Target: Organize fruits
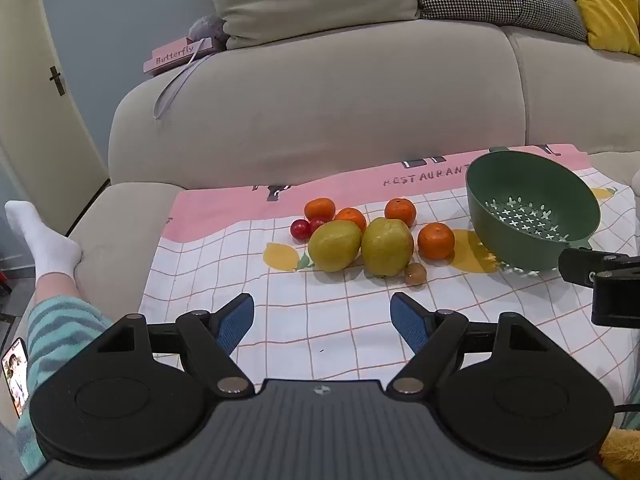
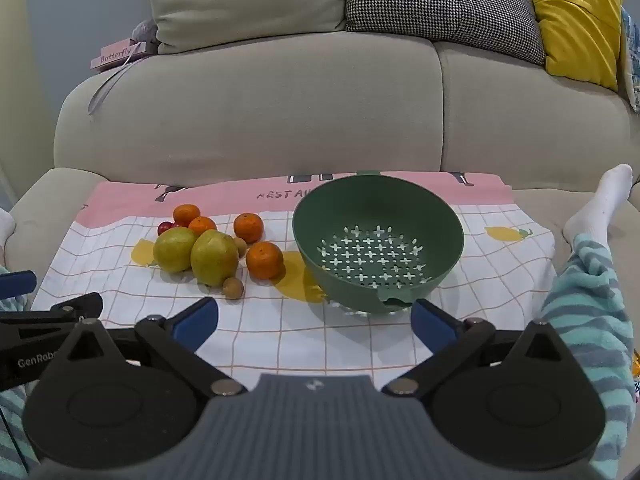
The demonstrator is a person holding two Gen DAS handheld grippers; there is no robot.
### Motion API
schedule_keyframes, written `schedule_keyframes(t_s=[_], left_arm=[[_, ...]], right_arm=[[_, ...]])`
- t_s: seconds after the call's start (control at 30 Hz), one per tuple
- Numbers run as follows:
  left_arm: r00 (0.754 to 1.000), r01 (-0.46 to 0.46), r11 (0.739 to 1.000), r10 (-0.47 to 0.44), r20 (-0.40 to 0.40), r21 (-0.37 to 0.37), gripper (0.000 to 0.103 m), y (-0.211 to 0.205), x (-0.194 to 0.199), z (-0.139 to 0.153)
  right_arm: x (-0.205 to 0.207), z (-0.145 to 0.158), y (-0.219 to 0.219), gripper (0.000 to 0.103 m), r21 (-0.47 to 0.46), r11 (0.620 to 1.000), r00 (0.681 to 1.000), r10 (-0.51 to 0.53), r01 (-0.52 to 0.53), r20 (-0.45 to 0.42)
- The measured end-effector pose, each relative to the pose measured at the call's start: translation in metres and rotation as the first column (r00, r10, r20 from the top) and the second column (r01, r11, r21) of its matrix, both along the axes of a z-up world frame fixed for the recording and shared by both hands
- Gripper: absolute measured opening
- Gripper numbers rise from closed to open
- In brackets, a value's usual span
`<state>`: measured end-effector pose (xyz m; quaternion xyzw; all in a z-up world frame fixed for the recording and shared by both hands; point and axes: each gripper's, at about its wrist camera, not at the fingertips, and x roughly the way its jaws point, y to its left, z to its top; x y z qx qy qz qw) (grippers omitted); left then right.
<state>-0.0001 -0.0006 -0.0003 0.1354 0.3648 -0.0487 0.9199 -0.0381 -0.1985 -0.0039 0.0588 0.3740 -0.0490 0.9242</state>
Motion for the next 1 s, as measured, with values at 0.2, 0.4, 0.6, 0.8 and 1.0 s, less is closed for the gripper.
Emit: schedule_keyframes(t_s=[0.2, 0.4, 0.6, 0.8, 1.0], left_arm=[[1.0, 0.002, 1.0, -0.002, -0.007, -0.012, 0.091, 0.001, -0.002, 0.001], [1.0, -0.005, 1.0, 0.005, -0.006, -0.012, 0.091, 0.0, -0.001, 0.005], [1.0, -0.022, 0.999, 0.022, -0.004, -0.028, 0.091, 0.008, 0.0, 0.004], [1.0, -0.023, 0.999, 0.023, -0.002, -0.031, 0.091, 0.01, -0.001, 0.004], [1.0, -0.026, 0.999, 0.026, -0.001, -0.032, 0.091, 0.009, -0.001, 0.005]], right_arm=[[0.0, 0.002, 0.002, 0.099, -0.008, 1.0, 1.0, 0.004, -0.004, -0.005], [0.003, 0.001, 0.003, 0.099, -0.018, 1.0, 1.0, 0.006, -0.006, -0.012], [0.0, 0.001, 0.005, 0.099, -0.032, 0.999, 1.0, 0.02, -0.02, -0.008], [0.0, 0.0, 0.008, 0.099, -0.04, 0.999, 1.0, 0.022, -0.022, -0.013], [-0.001, 0.0, 0.008, 0.099, -0.04, 0.999, 1.0, 0.018, -0.018, -0.013]])
